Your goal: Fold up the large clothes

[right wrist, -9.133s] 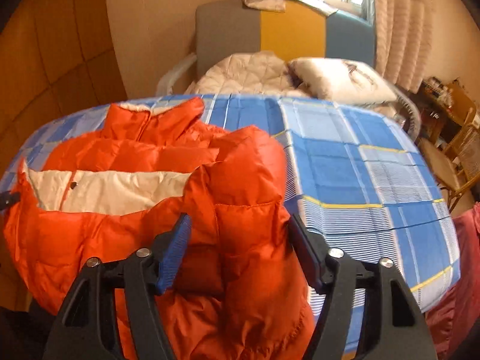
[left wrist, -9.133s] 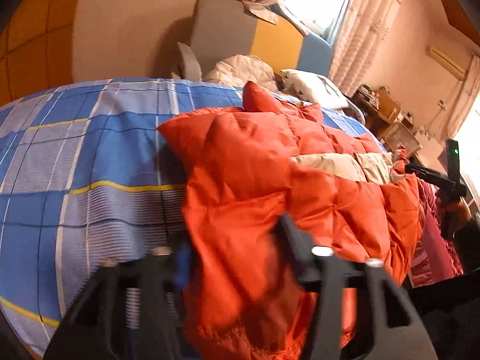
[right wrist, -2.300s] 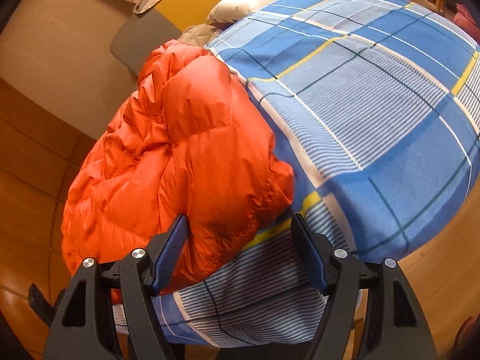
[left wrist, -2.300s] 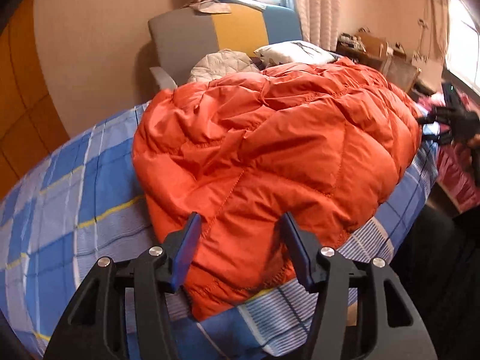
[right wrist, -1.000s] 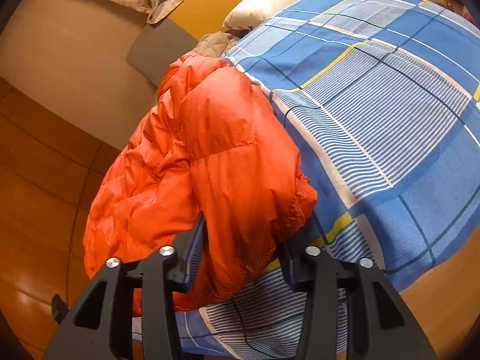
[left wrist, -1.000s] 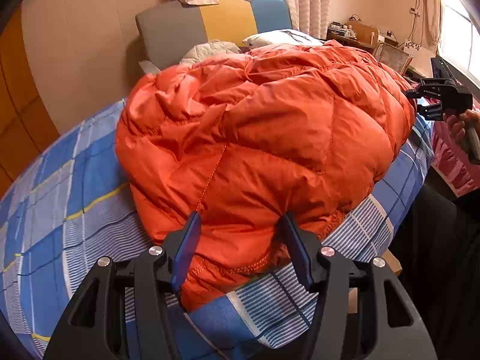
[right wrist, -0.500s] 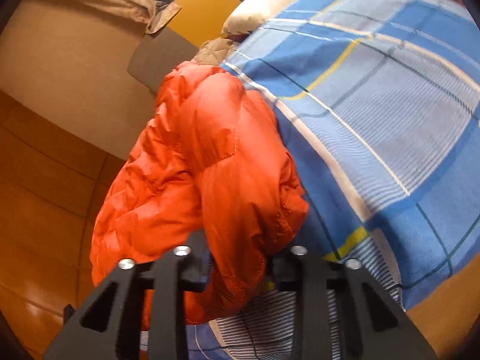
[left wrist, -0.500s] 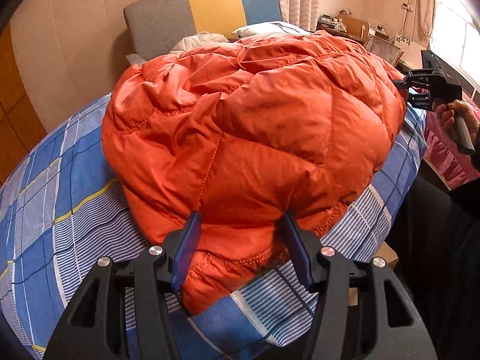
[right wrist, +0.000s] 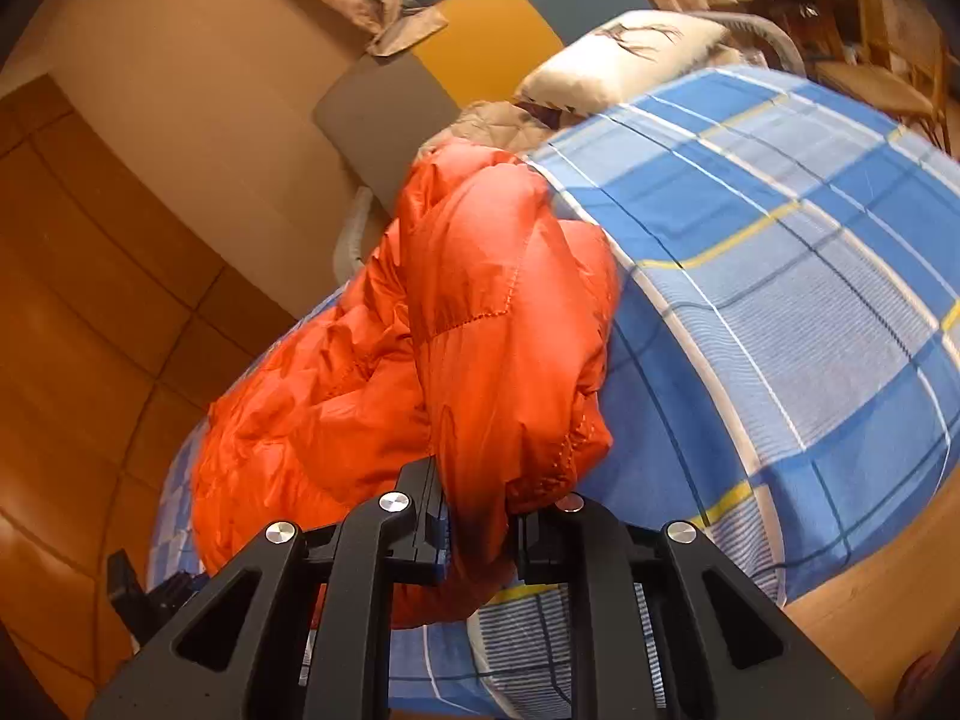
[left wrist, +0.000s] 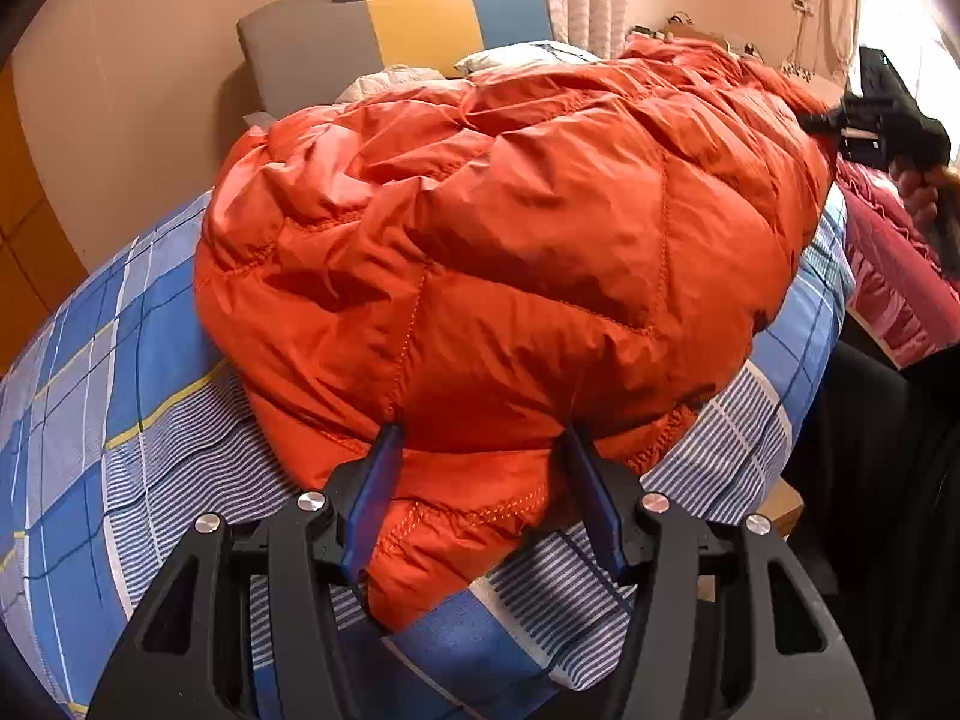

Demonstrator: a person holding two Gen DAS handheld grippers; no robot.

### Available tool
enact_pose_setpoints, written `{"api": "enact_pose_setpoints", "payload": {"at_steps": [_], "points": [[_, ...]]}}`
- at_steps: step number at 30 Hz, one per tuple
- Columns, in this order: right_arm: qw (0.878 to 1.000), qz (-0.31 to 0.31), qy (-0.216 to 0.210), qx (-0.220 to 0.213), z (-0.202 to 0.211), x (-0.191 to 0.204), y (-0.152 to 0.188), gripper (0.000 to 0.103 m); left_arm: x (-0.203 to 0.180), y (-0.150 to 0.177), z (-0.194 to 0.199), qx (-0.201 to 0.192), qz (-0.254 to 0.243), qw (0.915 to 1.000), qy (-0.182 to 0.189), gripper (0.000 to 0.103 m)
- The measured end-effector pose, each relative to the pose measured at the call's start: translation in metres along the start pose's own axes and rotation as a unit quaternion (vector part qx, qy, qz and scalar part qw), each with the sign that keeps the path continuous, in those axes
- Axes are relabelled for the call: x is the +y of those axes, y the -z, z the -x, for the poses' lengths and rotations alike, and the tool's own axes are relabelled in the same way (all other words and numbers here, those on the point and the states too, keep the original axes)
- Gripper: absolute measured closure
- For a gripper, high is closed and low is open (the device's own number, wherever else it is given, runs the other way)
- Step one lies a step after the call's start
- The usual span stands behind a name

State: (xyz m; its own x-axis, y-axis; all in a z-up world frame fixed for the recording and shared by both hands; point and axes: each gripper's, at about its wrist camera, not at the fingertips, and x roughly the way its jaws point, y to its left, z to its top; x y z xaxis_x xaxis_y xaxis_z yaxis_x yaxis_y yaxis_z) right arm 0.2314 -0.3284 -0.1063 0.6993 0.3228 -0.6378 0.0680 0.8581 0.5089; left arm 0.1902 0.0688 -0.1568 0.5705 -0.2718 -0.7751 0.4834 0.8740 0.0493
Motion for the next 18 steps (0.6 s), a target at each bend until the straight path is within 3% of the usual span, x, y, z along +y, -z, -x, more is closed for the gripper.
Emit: {"api": "enact_pose_setpoints", "payload": {"at_steps": [9, 18], "points": [[0.995, 0.095, -0.004, -0.013, 0.007, 0.046, -0.005, 0.09, -0.003, -0.001, -0.001, 0.009, -0.009, 0.9999, 0.0, 0.047], [0.979, 0.198, -0.049, -0.016, 0.007, 0.108, 0.004, 0.09, -0.009, -0.008, -0.002, 0.023, -0.024, 0.9994, -0.008, 0.048]]}}
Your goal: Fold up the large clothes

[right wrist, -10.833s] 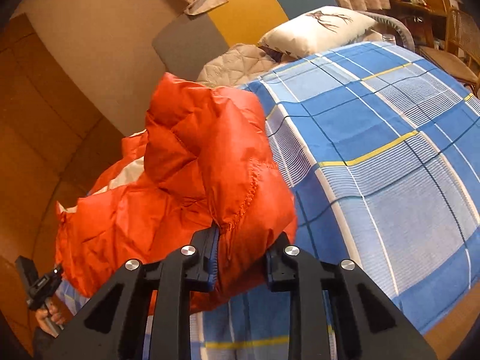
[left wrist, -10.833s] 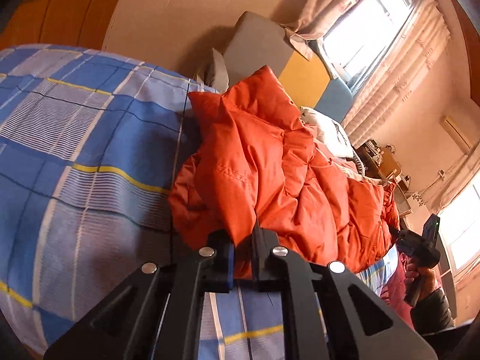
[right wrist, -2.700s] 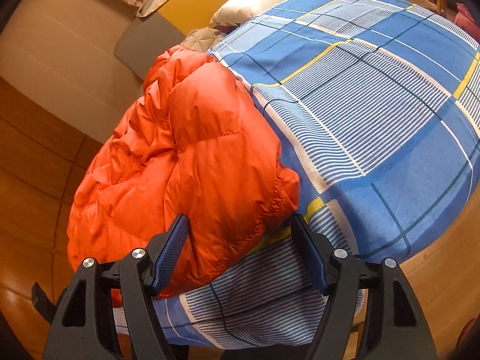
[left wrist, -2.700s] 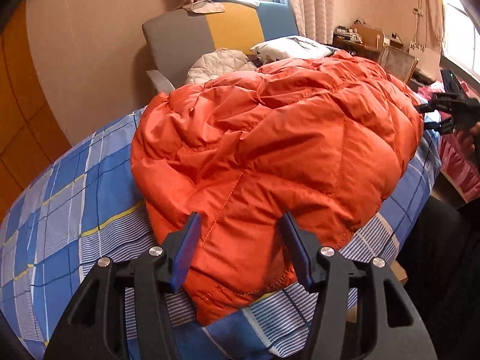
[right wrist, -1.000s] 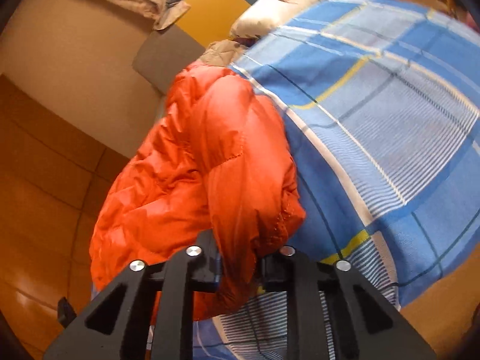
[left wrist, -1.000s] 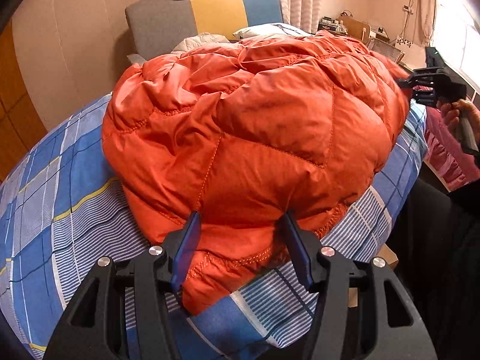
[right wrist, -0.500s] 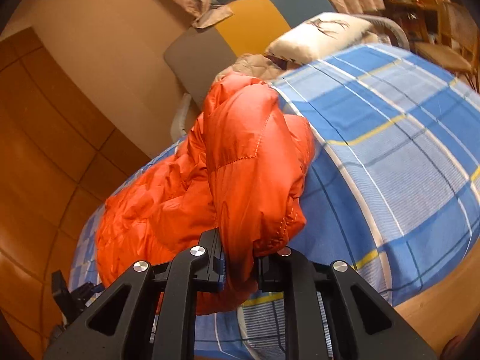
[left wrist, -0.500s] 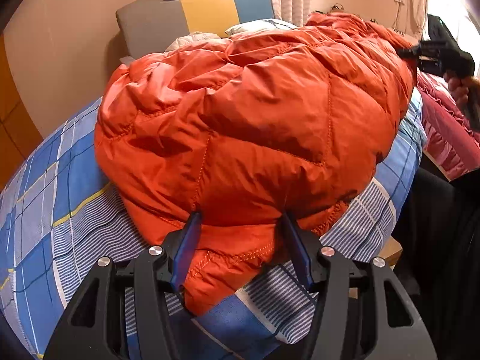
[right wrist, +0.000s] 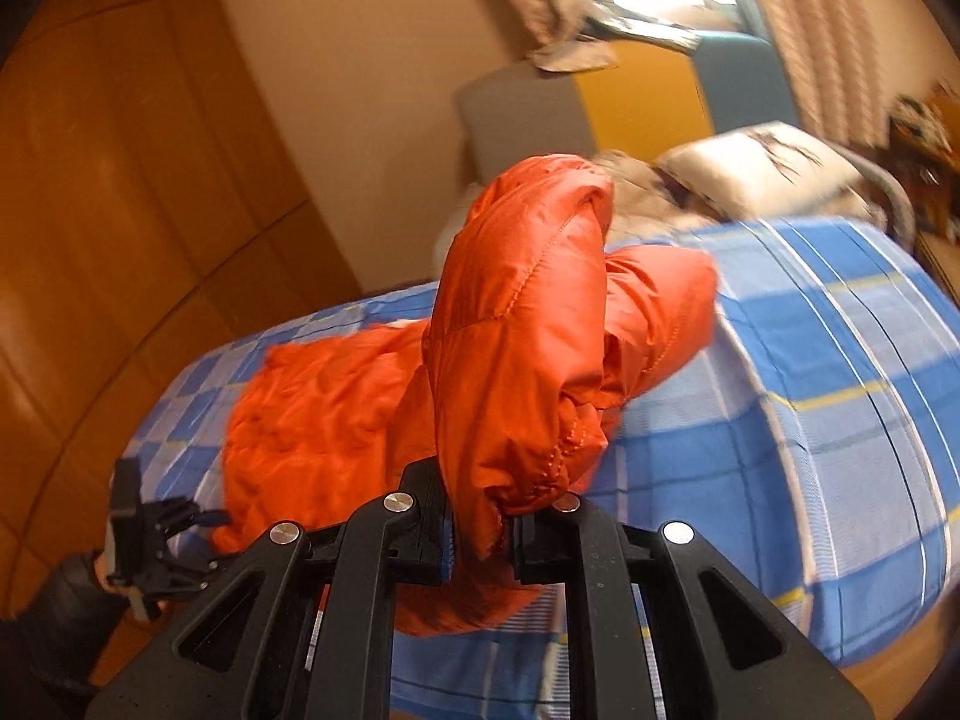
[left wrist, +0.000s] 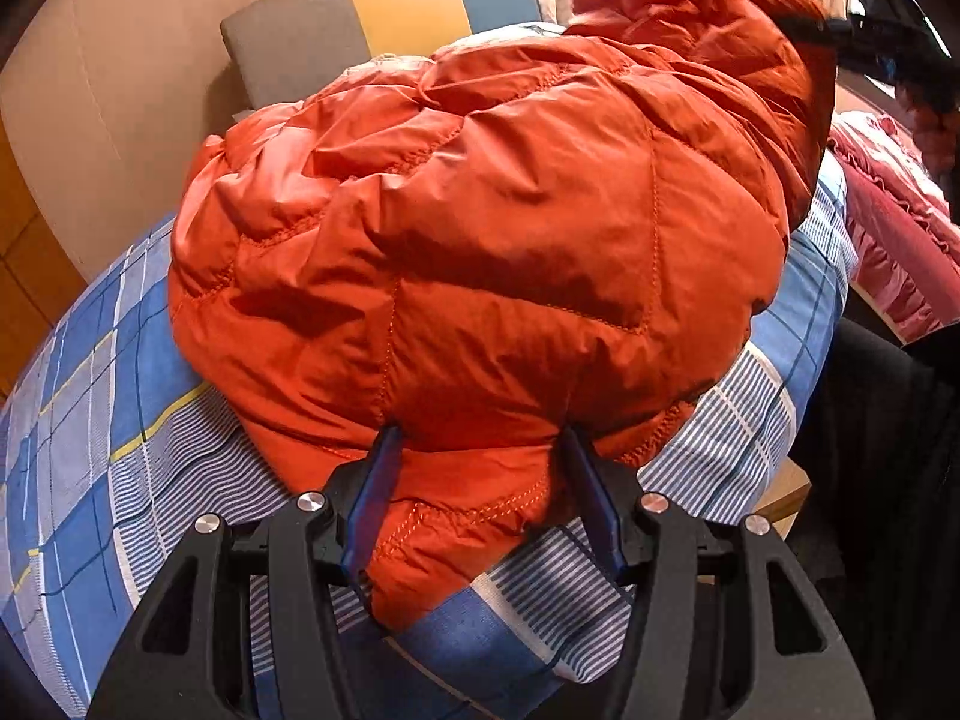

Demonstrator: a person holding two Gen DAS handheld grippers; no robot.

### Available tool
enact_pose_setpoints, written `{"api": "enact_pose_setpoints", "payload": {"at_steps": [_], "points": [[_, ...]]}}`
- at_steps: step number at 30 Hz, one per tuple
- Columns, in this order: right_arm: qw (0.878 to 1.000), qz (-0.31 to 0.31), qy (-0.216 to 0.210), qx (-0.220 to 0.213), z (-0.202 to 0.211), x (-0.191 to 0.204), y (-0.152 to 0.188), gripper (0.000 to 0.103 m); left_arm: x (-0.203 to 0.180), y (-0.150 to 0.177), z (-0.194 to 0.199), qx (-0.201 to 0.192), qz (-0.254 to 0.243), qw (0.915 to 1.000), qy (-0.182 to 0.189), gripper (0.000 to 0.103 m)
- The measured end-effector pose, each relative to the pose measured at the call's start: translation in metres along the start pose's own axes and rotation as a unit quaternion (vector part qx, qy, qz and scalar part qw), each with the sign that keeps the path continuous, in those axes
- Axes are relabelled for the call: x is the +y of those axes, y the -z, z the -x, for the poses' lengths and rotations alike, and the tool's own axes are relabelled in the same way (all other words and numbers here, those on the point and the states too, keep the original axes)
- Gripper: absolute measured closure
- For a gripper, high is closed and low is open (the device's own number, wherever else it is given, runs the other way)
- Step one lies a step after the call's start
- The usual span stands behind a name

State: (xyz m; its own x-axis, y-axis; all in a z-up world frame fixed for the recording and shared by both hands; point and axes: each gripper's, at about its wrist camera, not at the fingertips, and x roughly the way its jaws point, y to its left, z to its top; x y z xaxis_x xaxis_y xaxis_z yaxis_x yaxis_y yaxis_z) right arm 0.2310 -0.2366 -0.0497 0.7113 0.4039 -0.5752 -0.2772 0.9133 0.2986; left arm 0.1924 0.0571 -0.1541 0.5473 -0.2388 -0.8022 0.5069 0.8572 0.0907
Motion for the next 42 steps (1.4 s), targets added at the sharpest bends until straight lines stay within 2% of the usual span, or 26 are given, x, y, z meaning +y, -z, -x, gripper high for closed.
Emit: {"api": "enact_pose_setpoints", "payload": {"at_steps": [2, 5, 13, 25, 29, 34, 42], "points": [[1.0, 0.025, -0.008, 0.001, -0.002, 0.014, 0.0, 0.09, -0.002, -0.001, 0.0, 0.004, -0.009, 1.0, -0.002, 0.048], [0.999, 0.032, -0.007, 0.002, -0.005, 0.019, -0.002, 0.09, 0.003, -0.001, 0.003, 0.005, 0.003, 1.0, 0.005, 0.048], [0.998, 0.065, -0.014, 0.009, -0.01, 0.034, -0.001, 0.09, 0.001, 0.002, 0.003, 0.006, -0.002, 1.0, -0.003, 0.048], [0.999, 0.042, -0.002, 0.014, -0.007, 0.024, 0.004, 0.09, 0.001, 0.004, 0.004, 0.002, -0.006, 1.0, -0.001, 0.048], [0.997, 0.07, -0.024, 0.021, -0.017, 0.05, 0.003, 0.09, 0.002, 0.005, 0.003, 0.001, -0.004, 1.0, -0.001, 0.048], [0.992, 0.1, -0.064, 0.052, -0.041, 0.085, 0.012, 0.09, 0.003, 0.007, 0.003, -0.002, 0.0, 1.0, -0.002, 0.048], [0.993, 0.086, -0.06, 0.058, -0.041, 0.082, 0.011, 0.09, 0.005, 0.013, 0.005, -0.012, 0.009, 0.9999, 0.008, 0.048]]}}
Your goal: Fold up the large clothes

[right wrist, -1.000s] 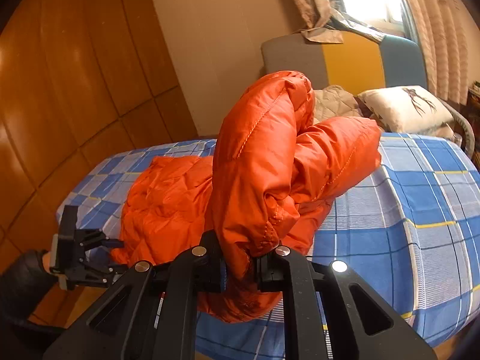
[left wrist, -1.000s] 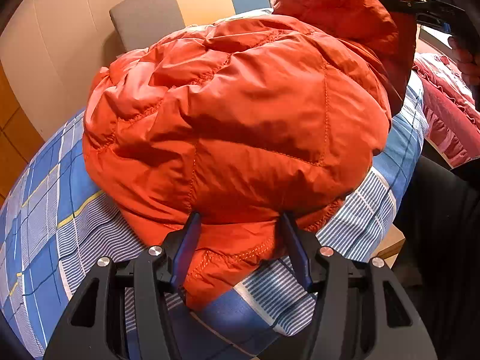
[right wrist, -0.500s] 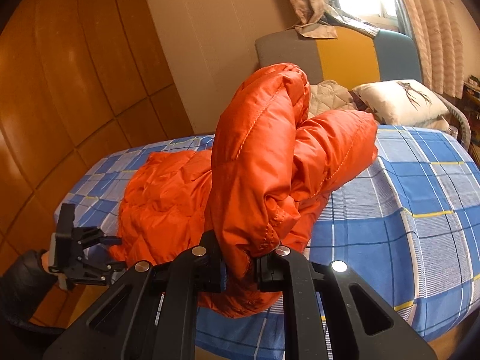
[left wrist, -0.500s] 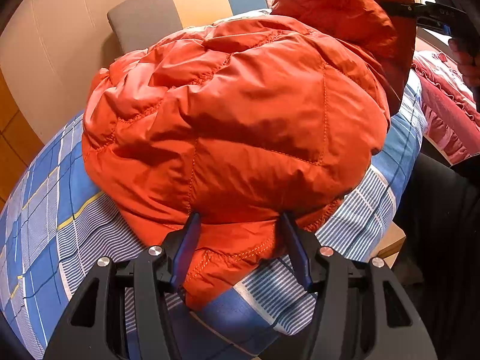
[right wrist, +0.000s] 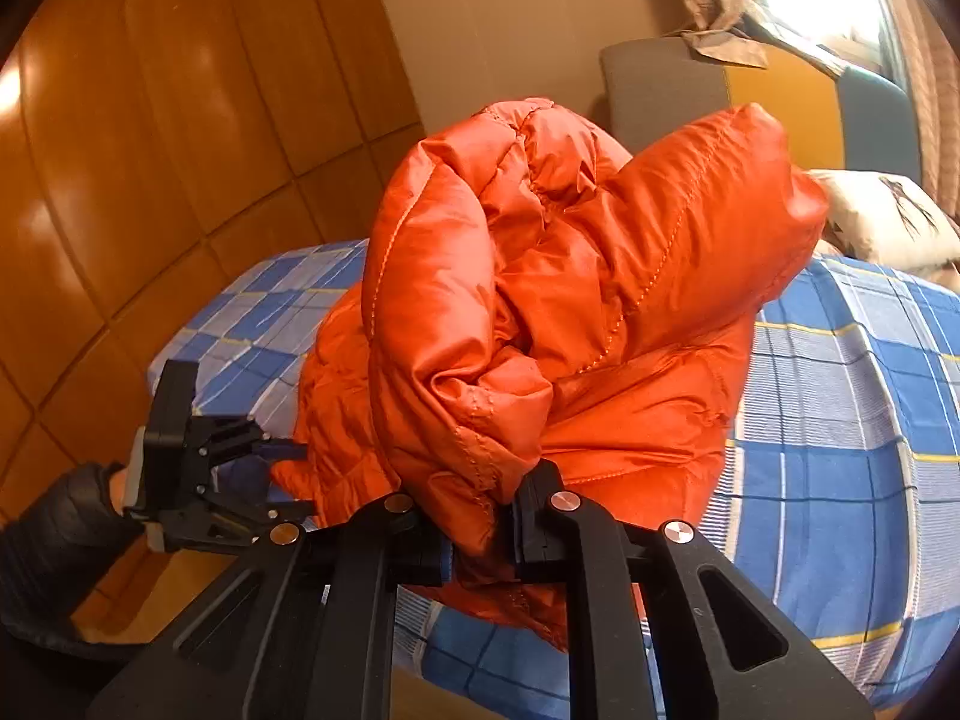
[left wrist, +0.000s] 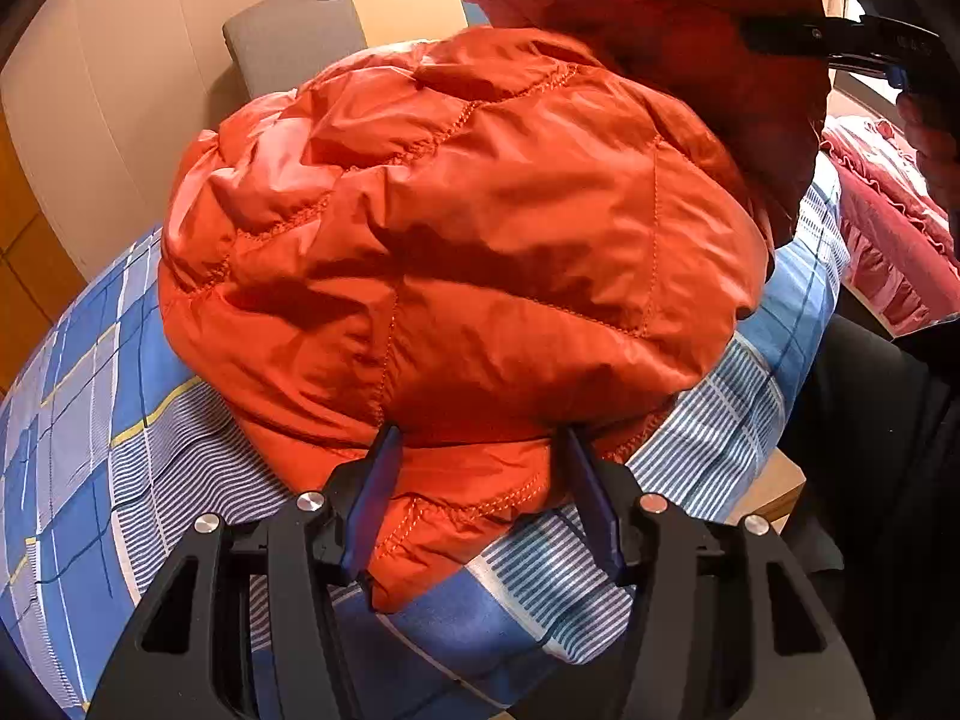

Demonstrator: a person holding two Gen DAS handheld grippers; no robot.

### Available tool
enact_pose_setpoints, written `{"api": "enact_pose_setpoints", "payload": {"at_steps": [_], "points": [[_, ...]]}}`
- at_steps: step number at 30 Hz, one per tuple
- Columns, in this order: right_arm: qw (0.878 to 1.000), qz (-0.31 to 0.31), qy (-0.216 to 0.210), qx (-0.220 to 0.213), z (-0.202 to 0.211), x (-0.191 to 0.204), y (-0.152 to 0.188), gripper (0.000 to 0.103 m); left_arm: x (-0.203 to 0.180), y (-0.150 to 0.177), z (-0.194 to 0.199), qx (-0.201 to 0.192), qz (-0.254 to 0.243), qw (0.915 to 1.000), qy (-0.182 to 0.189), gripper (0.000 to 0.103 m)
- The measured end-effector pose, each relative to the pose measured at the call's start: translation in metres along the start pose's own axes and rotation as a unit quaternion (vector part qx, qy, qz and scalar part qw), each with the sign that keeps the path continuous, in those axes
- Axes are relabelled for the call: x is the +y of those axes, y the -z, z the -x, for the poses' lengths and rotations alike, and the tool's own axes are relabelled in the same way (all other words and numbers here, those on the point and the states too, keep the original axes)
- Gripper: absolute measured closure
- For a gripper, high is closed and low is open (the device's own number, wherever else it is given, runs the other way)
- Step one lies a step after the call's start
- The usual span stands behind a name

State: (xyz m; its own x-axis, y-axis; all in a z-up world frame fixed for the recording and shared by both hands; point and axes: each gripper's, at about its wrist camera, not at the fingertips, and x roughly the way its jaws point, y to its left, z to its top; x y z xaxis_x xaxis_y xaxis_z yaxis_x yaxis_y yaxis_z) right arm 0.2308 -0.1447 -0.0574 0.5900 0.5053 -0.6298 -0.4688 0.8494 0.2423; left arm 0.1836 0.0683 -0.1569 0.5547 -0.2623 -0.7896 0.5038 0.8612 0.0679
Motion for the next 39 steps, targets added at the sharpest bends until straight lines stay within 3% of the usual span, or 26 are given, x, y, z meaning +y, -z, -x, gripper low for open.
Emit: {"api": "enact_pose_setpoints", "payload": {"at_steps": [6, 17, 39], "points": [[1.0, 0.004, -0.008, -0.005, -0.001, 0.027, -0.01, 0.09, 0.005, 0.002, 0.0, -0.004, 0.013, 0.9999, 0.002, 0.048], [0.997, 0.044, -0.044, 0.047, -0.064, 0.1, 0.003, 0.09, 0.017, 0.015, 0.006, -0.017, 0.055, 0.9983, 0.012, 0.048], [0.991, 0.106, -0.049, 0.069, -0.097, 0.136, 0.018, 0.09, 0.034, 0.037, 0.023, -0.037, 0.107, 0.9933, 0.02, 0.047]]}}
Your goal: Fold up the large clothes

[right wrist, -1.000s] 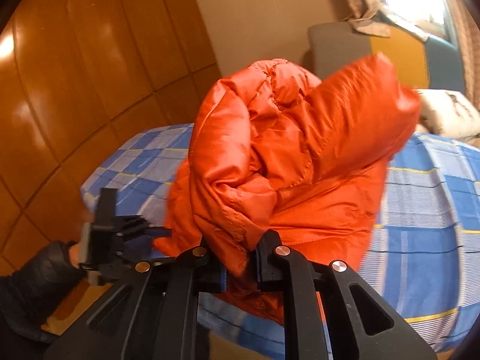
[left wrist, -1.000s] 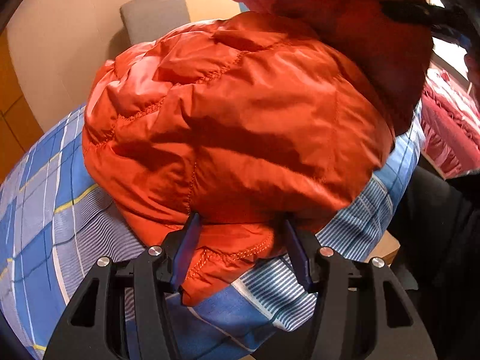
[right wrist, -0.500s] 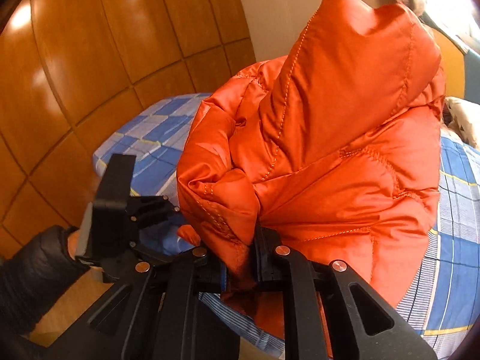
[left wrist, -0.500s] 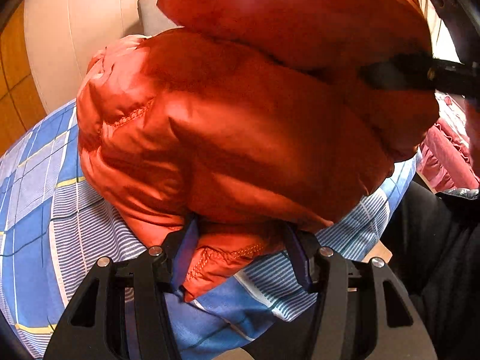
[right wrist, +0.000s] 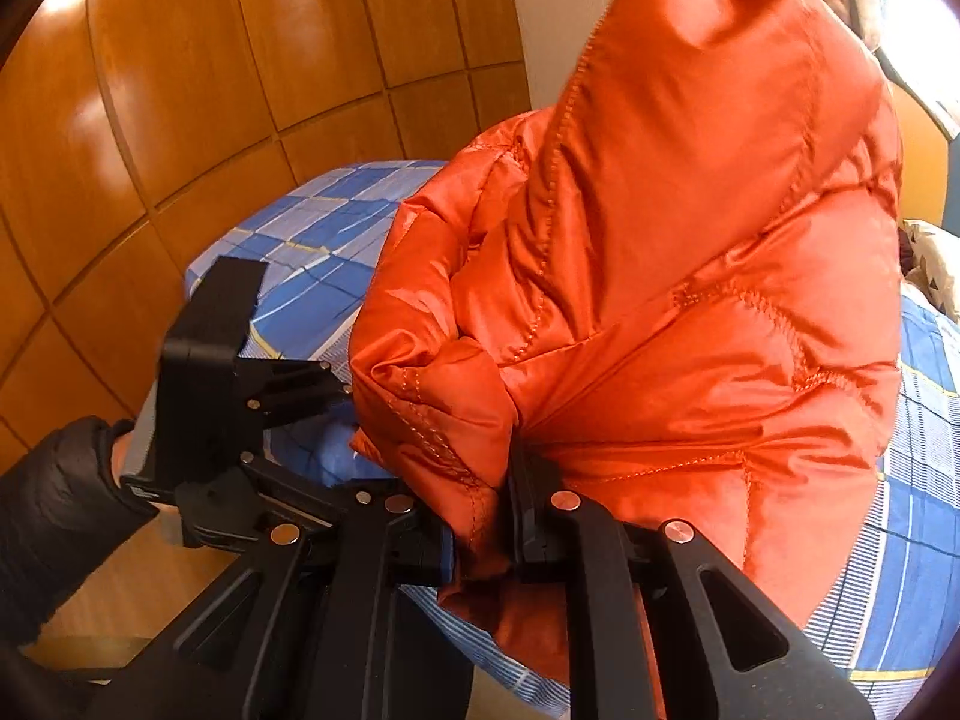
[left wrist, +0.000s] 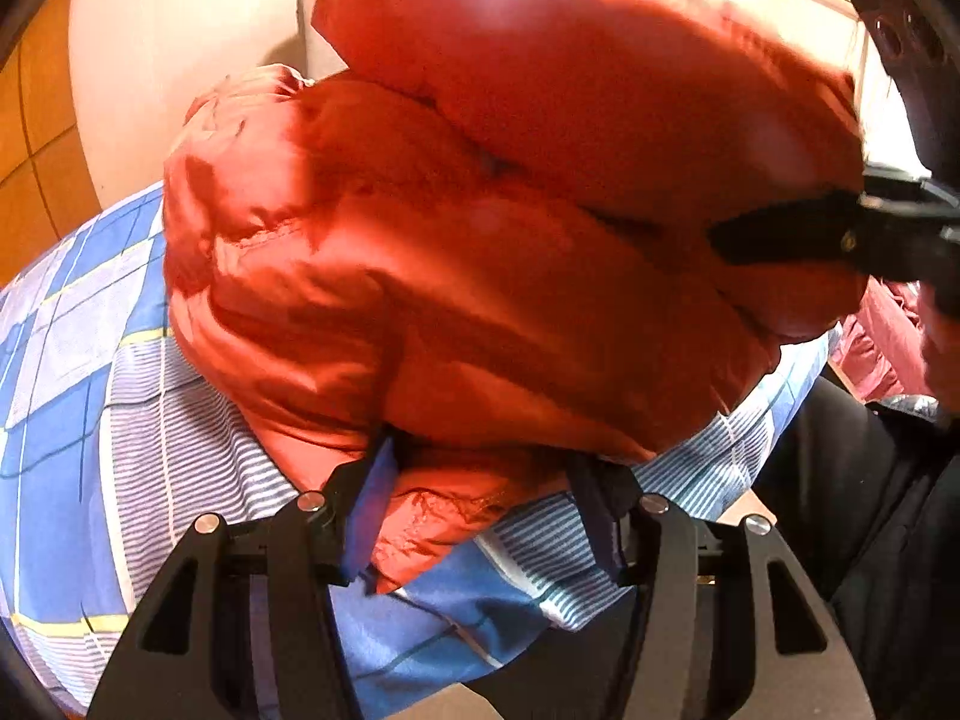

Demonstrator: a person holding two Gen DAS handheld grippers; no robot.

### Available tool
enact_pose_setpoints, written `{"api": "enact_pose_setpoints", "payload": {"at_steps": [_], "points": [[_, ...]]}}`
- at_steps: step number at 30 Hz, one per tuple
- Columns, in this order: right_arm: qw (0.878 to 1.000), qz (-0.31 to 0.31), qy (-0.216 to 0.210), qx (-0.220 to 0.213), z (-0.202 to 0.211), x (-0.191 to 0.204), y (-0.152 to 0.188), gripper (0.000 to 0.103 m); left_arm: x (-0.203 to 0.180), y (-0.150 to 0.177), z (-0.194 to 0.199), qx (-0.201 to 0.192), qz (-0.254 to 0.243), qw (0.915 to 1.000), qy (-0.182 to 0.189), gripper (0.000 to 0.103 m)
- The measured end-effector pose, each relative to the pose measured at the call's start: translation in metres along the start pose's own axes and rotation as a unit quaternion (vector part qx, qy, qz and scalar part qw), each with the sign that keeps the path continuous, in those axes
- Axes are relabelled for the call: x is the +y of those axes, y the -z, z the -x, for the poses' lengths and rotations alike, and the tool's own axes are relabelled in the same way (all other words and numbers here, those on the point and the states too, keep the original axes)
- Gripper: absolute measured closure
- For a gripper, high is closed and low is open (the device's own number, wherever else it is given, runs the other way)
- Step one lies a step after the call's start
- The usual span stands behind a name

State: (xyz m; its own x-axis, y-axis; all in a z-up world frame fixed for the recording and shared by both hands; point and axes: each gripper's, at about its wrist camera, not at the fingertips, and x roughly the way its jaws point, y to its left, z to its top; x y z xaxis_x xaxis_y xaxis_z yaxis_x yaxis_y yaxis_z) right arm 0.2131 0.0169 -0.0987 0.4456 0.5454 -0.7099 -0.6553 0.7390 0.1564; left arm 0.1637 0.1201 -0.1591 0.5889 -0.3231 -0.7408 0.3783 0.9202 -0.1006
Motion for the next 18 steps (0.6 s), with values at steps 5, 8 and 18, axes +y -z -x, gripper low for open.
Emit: {"api": "enact_pose_setpoints", "payload": {"at_steps": [5, 8, 18], "points": [[1.0, -0.001, -0.009, -0.001, -0.007, 0.002, 0.002, 0.09, 0.022, 0.004, 0.019, -0.021, 0.062, 0.9972, 0.037, 0.047], [1.0, -0.005, -0.021, -0.005, -0.01, 0.0, 0.005, 0.09, 0.037, 0.007, 0.041, -0.051, 0.105, 0.9909, 0.068, 0.048], [0.999, -0.005, -0.04, -0.021, -0.006, -0.009, 0.016, 0.087, 0.049, -0.004, 0.076, -0.106, 0.163, 0.969, 0.152, 0.035]]}}
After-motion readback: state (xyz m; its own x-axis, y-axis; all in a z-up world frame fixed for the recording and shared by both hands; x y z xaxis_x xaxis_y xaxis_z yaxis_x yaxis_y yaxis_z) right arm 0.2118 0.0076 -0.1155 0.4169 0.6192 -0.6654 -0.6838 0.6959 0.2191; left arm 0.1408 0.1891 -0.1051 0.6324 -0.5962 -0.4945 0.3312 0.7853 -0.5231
